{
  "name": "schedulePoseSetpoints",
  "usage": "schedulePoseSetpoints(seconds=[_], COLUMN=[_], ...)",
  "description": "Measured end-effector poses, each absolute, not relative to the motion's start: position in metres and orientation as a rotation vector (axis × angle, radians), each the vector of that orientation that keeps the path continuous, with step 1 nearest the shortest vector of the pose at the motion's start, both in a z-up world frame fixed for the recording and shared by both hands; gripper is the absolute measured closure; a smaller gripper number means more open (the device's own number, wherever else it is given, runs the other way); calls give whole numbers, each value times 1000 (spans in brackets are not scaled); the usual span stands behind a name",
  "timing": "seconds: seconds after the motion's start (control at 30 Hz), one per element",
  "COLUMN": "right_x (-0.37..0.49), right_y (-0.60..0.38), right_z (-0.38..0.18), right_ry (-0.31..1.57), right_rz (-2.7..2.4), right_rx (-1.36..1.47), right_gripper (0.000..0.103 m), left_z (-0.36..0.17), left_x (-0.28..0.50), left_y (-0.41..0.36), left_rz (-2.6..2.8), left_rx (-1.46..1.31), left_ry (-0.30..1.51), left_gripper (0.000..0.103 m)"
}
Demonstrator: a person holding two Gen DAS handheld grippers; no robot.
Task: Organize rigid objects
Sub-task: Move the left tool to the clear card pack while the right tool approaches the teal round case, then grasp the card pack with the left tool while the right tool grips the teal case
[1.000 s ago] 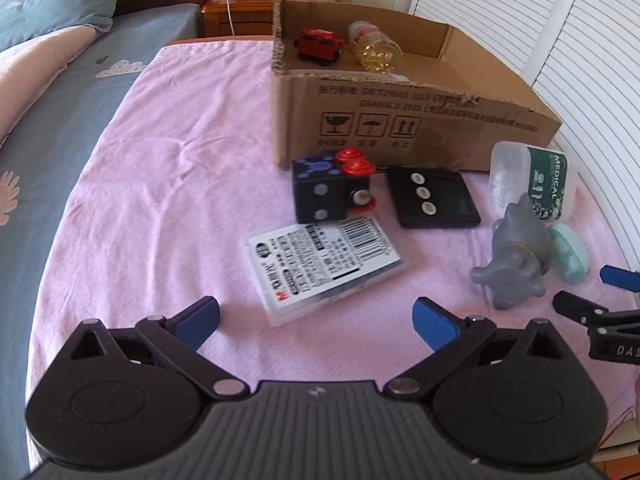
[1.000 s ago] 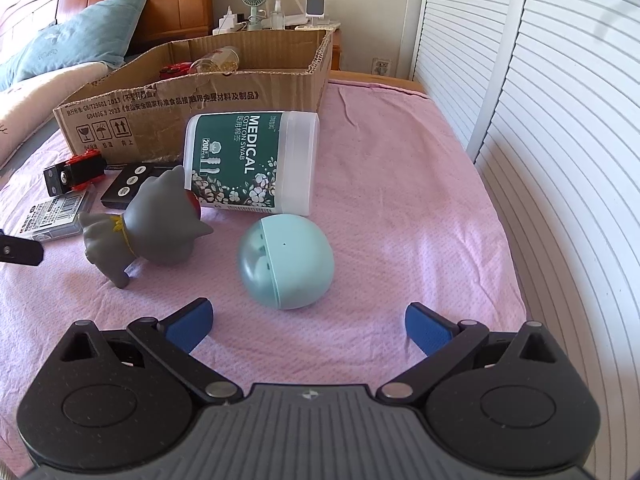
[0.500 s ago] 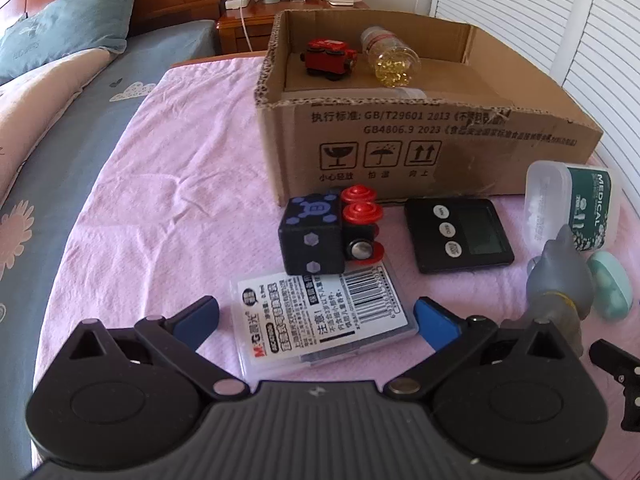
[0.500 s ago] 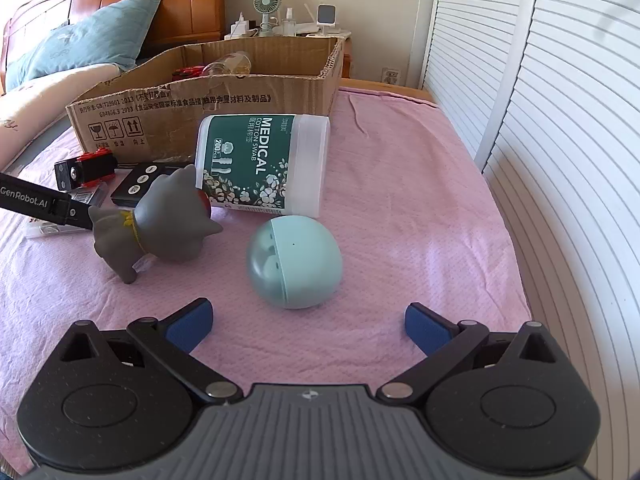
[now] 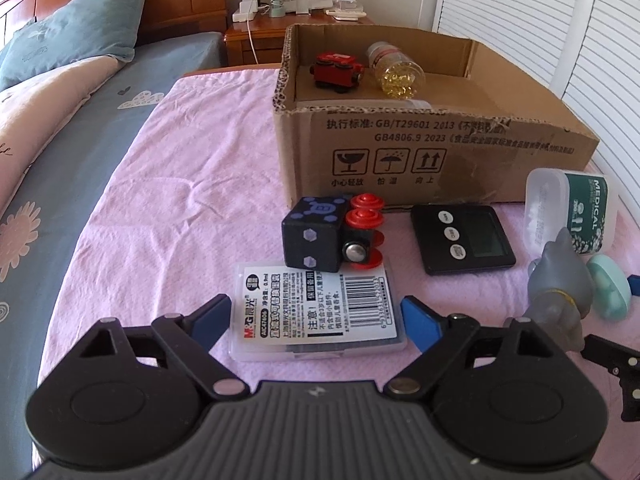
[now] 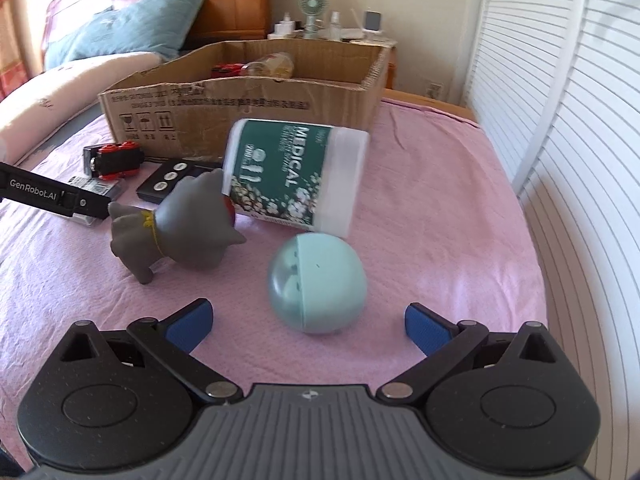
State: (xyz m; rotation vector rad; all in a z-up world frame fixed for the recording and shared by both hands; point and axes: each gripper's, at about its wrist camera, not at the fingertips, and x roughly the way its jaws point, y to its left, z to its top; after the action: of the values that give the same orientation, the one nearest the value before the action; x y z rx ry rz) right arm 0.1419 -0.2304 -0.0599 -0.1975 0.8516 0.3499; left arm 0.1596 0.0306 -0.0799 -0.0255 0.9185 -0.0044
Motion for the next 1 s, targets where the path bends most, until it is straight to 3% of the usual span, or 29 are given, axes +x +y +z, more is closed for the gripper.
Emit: schedulePoseSetpoints(seconds=[0.23,0.27,1.0], right_x=[149,147,127], right_y=[-226,-227,-228], right_z=[-51,-51,-50], right_ry=[831,831,839], right_rz=[392,390,409], right_rx=[-228,-227,-217], right_gripper=[43,45,43], left_z=[-81,-81,-81], left_x=[157,155,127], left_y=[31,32,22], left_rz=[-30,-38,-16], left_rx=[-12,-9,-14], left_ry=[913,912,931], left_gripper=[13,13,7])
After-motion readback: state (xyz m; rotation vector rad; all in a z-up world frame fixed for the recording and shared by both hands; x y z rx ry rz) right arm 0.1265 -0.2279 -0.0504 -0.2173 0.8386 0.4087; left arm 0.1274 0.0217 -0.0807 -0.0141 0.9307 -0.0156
